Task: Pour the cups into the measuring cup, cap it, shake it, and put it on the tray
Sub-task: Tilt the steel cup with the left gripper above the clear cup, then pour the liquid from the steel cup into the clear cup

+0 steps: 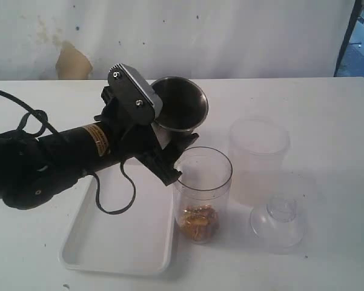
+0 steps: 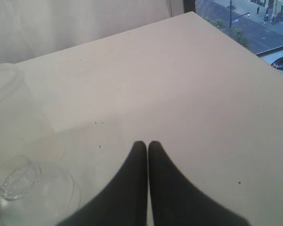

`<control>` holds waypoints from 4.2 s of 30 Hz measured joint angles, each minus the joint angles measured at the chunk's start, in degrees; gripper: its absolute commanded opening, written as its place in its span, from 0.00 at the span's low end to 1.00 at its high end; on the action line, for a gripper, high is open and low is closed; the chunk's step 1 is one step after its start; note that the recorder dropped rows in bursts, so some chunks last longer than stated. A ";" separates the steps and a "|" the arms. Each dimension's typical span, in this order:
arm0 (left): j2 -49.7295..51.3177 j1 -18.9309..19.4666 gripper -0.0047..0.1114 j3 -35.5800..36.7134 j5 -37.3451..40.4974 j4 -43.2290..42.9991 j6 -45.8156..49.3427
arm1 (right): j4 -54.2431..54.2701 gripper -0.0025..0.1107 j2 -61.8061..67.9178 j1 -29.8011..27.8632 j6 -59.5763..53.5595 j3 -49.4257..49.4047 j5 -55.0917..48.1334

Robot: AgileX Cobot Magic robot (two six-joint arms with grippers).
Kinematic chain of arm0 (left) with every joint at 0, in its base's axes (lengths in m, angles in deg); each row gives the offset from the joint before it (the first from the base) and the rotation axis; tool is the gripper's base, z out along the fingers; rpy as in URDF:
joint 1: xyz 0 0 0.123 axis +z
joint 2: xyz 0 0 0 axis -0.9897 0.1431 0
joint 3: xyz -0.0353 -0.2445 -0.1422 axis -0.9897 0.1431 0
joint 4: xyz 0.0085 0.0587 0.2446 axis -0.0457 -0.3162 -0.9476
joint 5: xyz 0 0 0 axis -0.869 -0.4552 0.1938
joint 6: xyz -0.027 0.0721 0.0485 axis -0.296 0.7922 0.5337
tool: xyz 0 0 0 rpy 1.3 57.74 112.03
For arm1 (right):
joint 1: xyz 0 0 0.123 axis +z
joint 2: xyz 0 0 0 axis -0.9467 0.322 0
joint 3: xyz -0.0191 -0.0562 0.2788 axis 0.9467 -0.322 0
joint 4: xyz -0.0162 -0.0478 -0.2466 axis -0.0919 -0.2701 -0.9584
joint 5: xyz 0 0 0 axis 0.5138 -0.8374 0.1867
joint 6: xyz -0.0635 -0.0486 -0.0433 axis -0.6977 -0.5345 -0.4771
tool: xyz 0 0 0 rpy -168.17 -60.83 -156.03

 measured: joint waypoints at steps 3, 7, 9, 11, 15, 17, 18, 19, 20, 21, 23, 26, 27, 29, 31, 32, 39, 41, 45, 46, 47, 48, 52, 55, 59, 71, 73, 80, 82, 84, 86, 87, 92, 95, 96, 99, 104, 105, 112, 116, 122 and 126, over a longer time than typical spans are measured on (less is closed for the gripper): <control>0.01 0.00 0.04 0.00 -0.25 -0.22 3.36 | 0.00 0.02 0.00 0.00 0.00 0.00 0.00; 0.01 0.00 0.04 0.00 -0.07 -0.22 5.85 | 0.00 0.02 0.00 0.00 0.00 0.00 0.00; 0.01 0.00 0.04 0.00 -0.04 0.28 7.18 | 0.00 0.02 0.00 0.00 0.00 0.00 0.00; 0.01 0.00 0.04 0.00 -0.04 1.03 8.42 | 0.00 0.02 0.00 0.00 0.00 0.00 0.00; 0.01 0.00 0.04 -0.11 -0.90 4.98 9.24 | 0.00 0.02 0.00 0.00 0.00 0.00 0.00; 0.01 0.00 0.04 -0.68 -0.90 6.17 10.12 | 0.00 0.02 0.00 0.00 0.00 0.00 0.00; 0.01 0.00 0.04 -0.92 -1.04 6.52 11.99 | 0.00 0.02 0.00 0.00 0.00 0.00 0.00; 0.01 0.00 0.04 -1.04 -1.04 6.52 13.12 | 0.00 0.02 0.00 0.00 0.00 0.00 0.00; 0.01 0.00 0.04 -1.04 -1.16 6.52 14.69 | 0.00 0.02 0.00 0.00 0.00 0.00 0.00; 0.01 0.00 0.04 -1.04 -1.26 6.52 15.52 | 0.00 0.02 0.00 0.00 0.00 0.00 0.00; 0.01 0.00 0.04 -1.04 -1.26 6.63 17.29 | 0.00 0.02 0.00 0.00 0.00 0.00 0.00; 0.01 0.00 0.04 -1.04 -1.26 6.63 18.14 | 0.00 0.02 0.00 0.00 0.00 0.00 0.00; 0.01 0.00 0.04 -1.04 -1.26 6.63 18.25 | 0.00 0.02 0.00 0.00 0.00 0.00 0.00; 0.01 0.00 0.04 -1.04 -1.26 6.63 18.97 | 0.00 0.02 0.00 0.00 0.00 0.00 0.00; 0.01 0.00 0.04 -1.04 -1.26 6.63 20.40 | 0.00 0.02 0.00 0.00 0.00 0.00 0.00; 0.01 0.00 0.04 -1.04 -1.26 6.63 21.03 | 0.00 0.02 0.00 0.00 0.00 0.00 0.00; 0.01 0.00 0.04 -1.04 -1.26 6.63 22.69 | 0.00 0.02 0.00 0.00 0.00 0.00 0.00; 0.01 0.00 0.04 -1.04 -1.26 6.63 23.17 | 0.00 0.02 0.00 0.00 0.00 0.00 0.00; 0.01 0.00 0.04 -1.04 -1.26 6.63 24.88 | 0.00 0.02 0.00 0.00 0.00 0.00 0.00; 0.01 0.00 0.04 -1.04 -1.26 6.63 25.28 | 0.00 0.02 0.00 0.00 0.00 0.00 0.00; 0.01 0.00 0.04 -1.04 -1.26 6.63 25.43 | 0.00 0.02 0.00 0.00 0.00 0.00 0.00; 0.01 0.00 0.04 -1.04 -1.26 6.63 25.54 | 0.00 0.02 0.00 0.00 0.00 0.00 0.00; 0.01 0.00 0.04 -1.04 -1.26 6.63 26.67 | 0.00 0.02 0.00 0.00 0.00 0.00 0.00; 0.01 0.00 0.04 -1.04 -1.26 6.63 27.62 | 0.00 0.02 0.00 0.00 0.00 0.00 0.00; 0.01 0.00 0.04 -1.04 -1.26 6.53 28.61 | 0.00 0.02 0.00 0.00 0.00 0.00 0.00; 0.01 0.00 0.04 -1.04 -1.26 4.26 34.44 | 0.00 0.02 0.00 0.00 0.00 0.00 0.00; 0.01 0.00 0.04 -1.04 -1.26 4.12 34.86 | 0.00 0.02 0.00 0.00 0.00 0.00 0.00; 0.01 0.00 0.04 -1.04 -1.26 4.03 37.45 | 0.00 0.02 0.00 0.00 0.00 0.00 0.00; 0.01 0.00 0.04 -1.04 -1.26 3.99 37.85 | 0.00 0.02 0.00 0.00 0.00 0.00 0.00; 0.01 0.00 0.04 -1.04 -1.26 3.99 38.54 | 0.00 0.02 0.00 0.00 0.00 0.00 0.00; 0.01 0.00 0.04 -1.04 -1.26 3.99 38.92 | 0.00 0.02 0.00 0.00 0.00 0.00 0.00; 0.01 0.00 0.04 -1.04 -1.26 3.99 39.05 | 0.00 0.02 0.00 0.00 0.00 0.00 0.00; 0.01 0.00 0.04 -1.04 -1.26 3.99 39.30 | 0.00 0.02 0.00 0.00 0.00 0.00 0.00; 0.01 0.00 0.04 -1.04 -1.26 3.99 40.16 | 0.00 0.02 0.00 0.00 0.00 0.00 0.00; 0.01 0.00 0.04 -1.04 -1.26 3.99 40.92 | 0.00 0.02 0.00 0.00 0.00 0.00 0.00; 0.01 0.00 0.04 -1.04 -1.70 3.99 42.88 | 0.00 0.02 0.00 0.00 0.00 0.00 0.00; 0.01 0.00 0.04 -1.04 -3.03 3.99 43.82 | 0.00 0.02 0.00 0.00 0.00 0.00 0.00; 0.01 0.00 0.04 -1.04 -3.22 3.99 43.94 | 0.00 0.02 0.00 0.00 0.00 0.00 0.00; 0.01 0.00 0.04 -1.04 -3.41 3.89 47.50 | 0.00 0.02 0.00 0.00 0.00 0.00 0.00; 0.01 0.00 0.04 -1.04 -3.82 3.89 48.36 | 0.00 0.02 0.00 0.00 0.00 0.00 0.00; 0.01 0.00 0.04 -1.04 -4.80 3.89 52.91 | 0.00 0.02 0.00 0.00 0.00 0.00 0.00; 0.01 0.00 0.04 -1.04 -4.94 3.89 54.13 | 0.00 0.02 0.00 0.00 0.00 0.00 0.00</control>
